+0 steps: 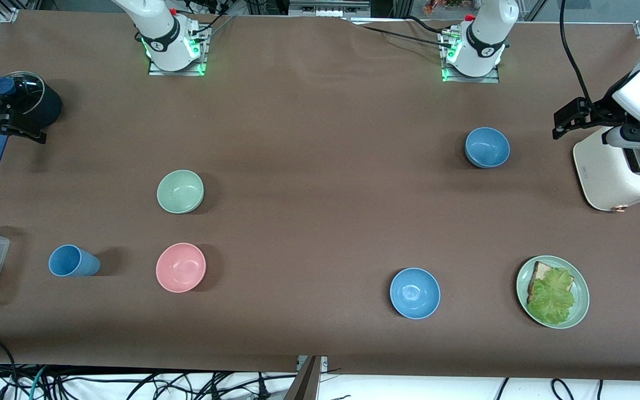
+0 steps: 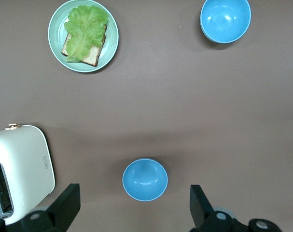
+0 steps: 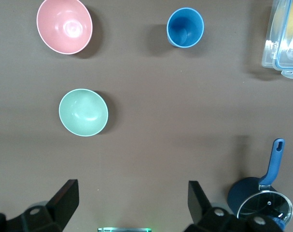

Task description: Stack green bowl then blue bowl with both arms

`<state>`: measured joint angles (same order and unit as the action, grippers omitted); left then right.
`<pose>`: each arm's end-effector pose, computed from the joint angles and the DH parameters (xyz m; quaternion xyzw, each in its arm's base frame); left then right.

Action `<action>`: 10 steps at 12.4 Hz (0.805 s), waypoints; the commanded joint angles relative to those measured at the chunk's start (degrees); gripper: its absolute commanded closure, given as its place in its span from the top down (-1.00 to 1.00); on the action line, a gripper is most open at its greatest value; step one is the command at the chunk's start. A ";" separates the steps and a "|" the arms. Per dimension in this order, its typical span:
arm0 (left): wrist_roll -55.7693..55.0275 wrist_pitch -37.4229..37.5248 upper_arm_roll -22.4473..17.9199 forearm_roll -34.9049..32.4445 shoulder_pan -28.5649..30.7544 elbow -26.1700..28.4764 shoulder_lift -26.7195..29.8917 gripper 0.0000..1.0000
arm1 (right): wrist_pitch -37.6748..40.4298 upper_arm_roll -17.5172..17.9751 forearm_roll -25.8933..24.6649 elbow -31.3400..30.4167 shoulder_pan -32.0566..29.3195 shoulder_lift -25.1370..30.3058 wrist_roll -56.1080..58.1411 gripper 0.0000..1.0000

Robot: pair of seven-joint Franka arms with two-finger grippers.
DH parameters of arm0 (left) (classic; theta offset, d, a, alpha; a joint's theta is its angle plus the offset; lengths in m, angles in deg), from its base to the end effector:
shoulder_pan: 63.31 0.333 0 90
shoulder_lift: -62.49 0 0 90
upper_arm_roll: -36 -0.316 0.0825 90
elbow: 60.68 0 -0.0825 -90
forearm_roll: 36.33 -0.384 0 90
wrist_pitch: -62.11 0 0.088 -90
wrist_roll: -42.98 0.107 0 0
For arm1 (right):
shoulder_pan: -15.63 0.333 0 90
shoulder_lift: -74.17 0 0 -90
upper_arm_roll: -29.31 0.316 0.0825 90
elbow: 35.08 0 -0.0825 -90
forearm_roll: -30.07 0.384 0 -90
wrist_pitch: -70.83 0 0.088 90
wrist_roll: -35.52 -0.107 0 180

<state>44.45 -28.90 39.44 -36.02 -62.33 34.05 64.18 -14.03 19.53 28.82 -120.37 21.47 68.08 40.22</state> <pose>0.5446 -0.0244 0.6032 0.9993 -0.0342 -0.0178 0.0017 0.5751 -0.0368 0.5963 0.9982 0.0062 -0.0574 0.0156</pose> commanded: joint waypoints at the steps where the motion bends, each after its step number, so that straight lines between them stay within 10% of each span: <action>1: -0.15 0.84 0.16 0.83 -0.10 -1.92 -0.99 1.00 | 0.04 0.73 0.89 -0.75 -0.74 0.91 -0.75 1.00; 10: -0.77 0.93 0.69 0.92 0.08 -2.01 -0.90 1.00 | -0.31 0.73 0.81 -0.04 -1.00 0.38 -0.39 1.00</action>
<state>44.27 -28.90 39.95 -36.02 -62.35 33.92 64.16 -14.18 19.53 28.83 -120.37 21.39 68.07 40.19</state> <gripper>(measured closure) 0.000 0.000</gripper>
